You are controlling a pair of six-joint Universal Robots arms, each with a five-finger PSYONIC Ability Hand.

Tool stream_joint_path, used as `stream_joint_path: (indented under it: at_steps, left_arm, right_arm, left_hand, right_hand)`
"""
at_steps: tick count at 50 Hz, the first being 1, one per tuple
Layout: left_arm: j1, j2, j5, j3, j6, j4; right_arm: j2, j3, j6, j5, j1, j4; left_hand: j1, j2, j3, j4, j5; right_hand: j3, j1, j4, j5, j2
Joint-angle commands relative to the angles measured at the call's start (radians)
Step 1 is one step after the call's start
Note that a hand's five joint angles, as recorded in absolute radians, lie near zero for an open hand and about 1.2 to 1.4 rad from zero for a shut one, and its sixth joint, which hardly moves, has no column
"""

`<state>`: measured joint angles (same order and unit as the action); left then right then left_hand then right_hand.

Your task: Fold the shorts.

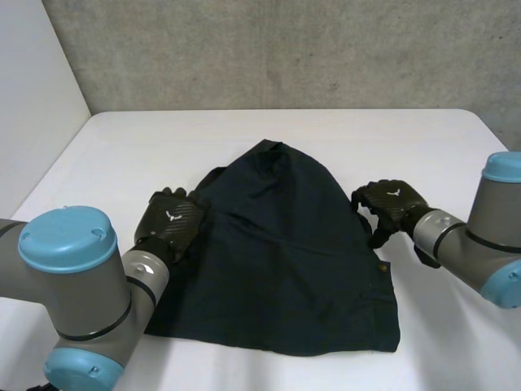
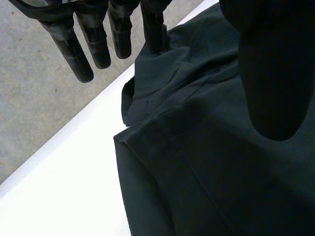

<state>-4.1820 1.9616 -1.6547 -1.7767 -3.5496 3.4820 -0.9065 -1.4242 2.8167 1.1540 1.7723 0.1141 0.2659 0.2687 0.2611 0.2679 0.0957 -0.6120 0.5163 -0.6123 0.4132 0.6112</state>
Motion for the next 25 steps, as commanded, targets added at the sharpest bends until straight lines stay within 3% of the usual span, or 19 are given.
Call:
stream_joint_path:
  at_steps: [1, 6, 25]
  left_arm:
    - [0.000, -0.013, 0.001, -0.024, 0.000, 0.028]
    - [0.000, -0.024, 0.001, -0.030, 0.000, 0.032]
    - [-0.004, -0.029, 0.000, -0.033, 0.000, 0.032]
  right_arm:
    - [0.035, 0.031, -0.005, 0.006, 0.050, 0.006]
    - [0.021, 0.031, -0.003, 0.006, 0.070, 0.006]
    - [0.021, 0.039, 0.004, -0.013, 0.249, 0.001]
  left_hand:
    - [0.056, 0.053, 0.061, 0.054, 0.052]
    - [0.050, 0.048, 0.055, 0.048, 0.046]
    - [0.042, 0.039, 0.046, 0.040, 0.037]
  right_hand:
    - [-0.157, 0.252, -0.156, 0.181, 0.157]
    - [-0.348, 0.443, -0.348, 0.372, 0.349]
    - [-0.318, 0.414, -0.318, 0.343, 0.319]
